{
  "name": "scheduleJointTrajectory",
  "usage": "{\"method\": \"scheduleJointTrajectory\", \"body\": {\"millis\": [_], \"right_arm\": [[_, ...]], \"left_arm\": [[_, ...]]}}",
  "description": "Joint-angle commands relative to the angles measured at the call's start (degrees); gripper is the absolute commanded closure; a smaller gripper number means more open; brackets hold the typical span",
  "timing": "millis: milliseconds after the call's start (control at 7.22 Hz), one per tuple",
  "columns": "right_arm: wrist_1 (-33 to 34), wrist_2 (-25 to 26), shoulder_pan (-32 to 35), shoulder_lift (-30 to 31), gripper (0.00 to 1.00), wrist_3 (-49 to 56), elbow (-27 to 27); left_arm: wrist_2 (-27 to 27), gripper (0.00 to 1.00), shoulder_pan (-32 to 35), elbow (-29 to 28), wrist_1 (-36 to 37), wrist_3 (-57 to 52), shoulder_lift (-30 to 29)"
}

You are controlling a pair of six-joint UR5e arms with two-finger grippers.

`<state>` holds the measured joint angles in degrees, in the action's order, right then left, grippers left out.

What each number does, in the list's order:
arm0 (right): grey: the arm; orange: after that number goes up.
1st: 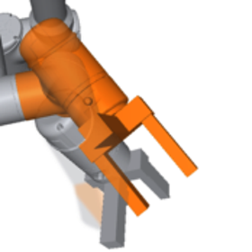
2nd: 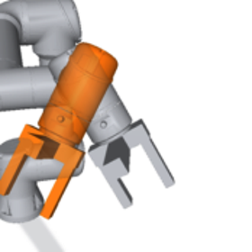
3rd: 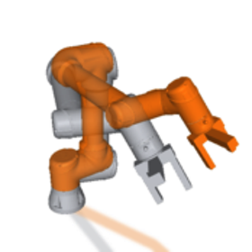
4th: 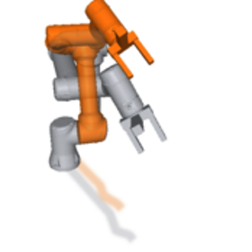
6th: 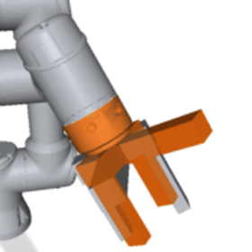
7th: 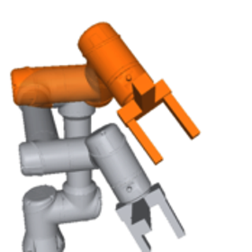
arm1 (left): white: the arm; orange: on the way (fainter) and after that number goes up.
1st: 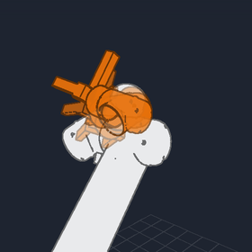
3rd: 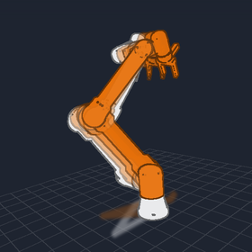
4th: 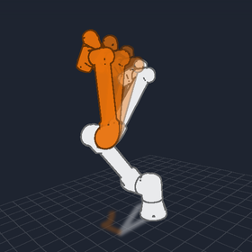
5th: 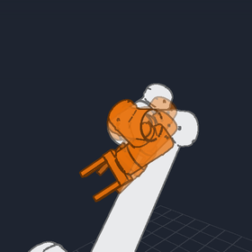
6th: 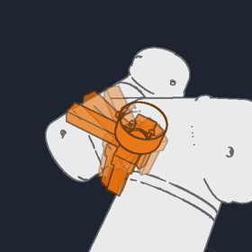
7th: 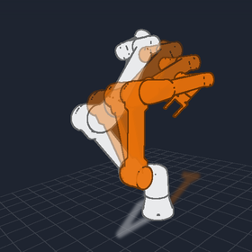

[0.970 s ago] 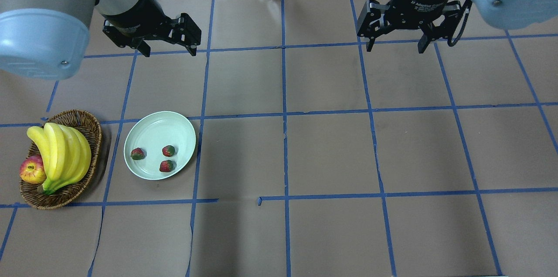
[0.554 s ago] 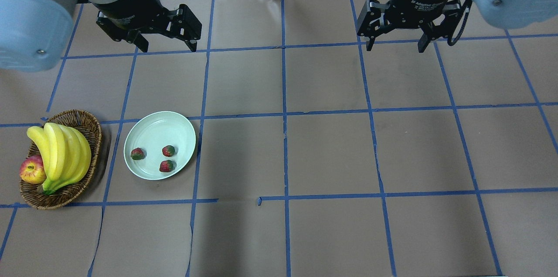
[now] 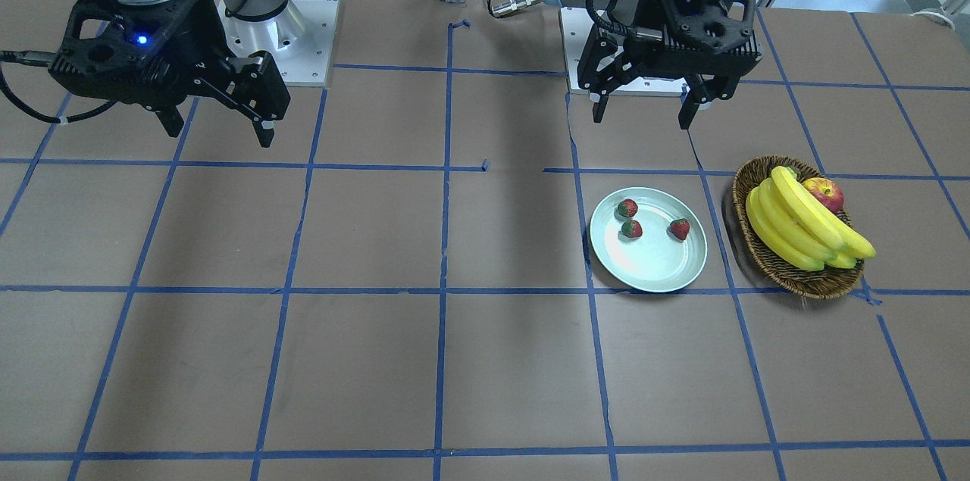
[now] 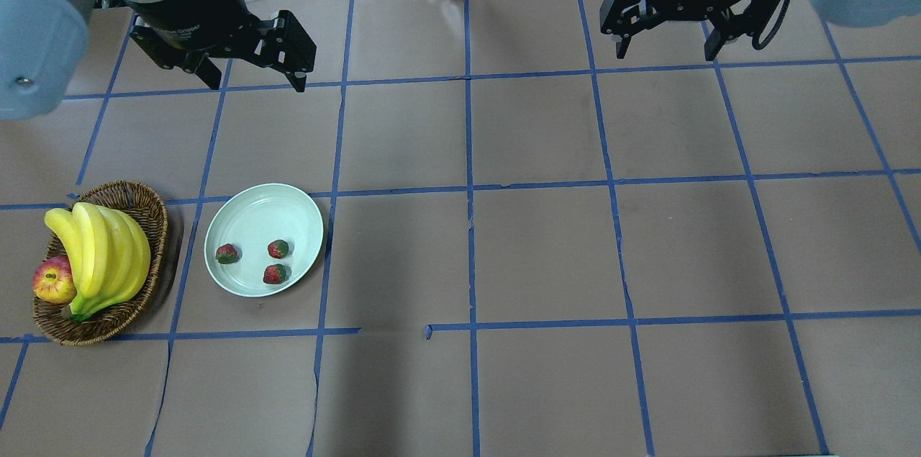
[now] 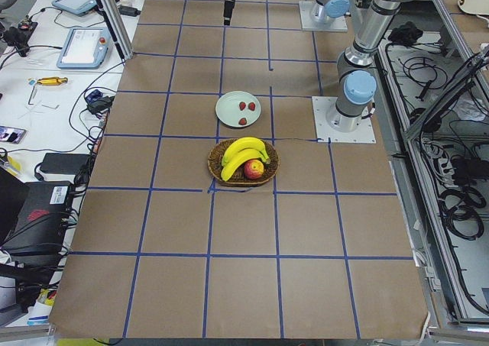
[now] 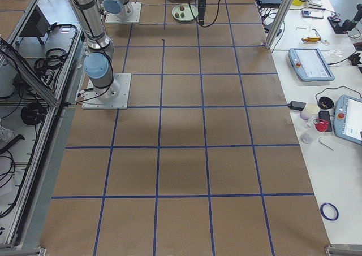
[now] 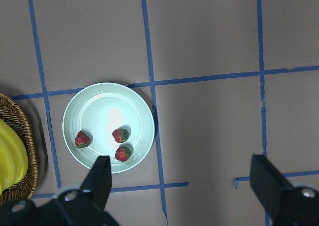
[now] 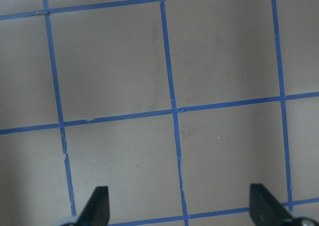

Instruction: Collect all strawberries into plate

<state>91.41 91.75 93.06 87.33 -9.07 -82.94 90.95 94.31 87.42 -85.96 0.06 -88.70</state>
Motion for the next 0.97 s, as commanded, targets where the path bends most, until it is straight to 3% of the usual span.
{"method": "scheduleJointTrajectory", "body": {"millis": [0, 277, 831], "right_arm": [[0.5, 0.1, -0.3, 0.0, 0.0, 1.0, 0.3], [0.4, 0.0, 0.0, 0.4, 0.0, 1.0, 0.6], [-0.2, 0.0, 0.5, 0.5, 0.0, 0.8, -0.3]], "left_arm": [[-0.1, 0.0, -0.1, 0.2, 1.1, -1.1, -0.3], [0.4, 0.0, 0.1, 2.7, 4.0, -0.2, -0.3], [0.6, 0.0, 0.0, 1.9, 4.0, 0.0, 0.1]]}}
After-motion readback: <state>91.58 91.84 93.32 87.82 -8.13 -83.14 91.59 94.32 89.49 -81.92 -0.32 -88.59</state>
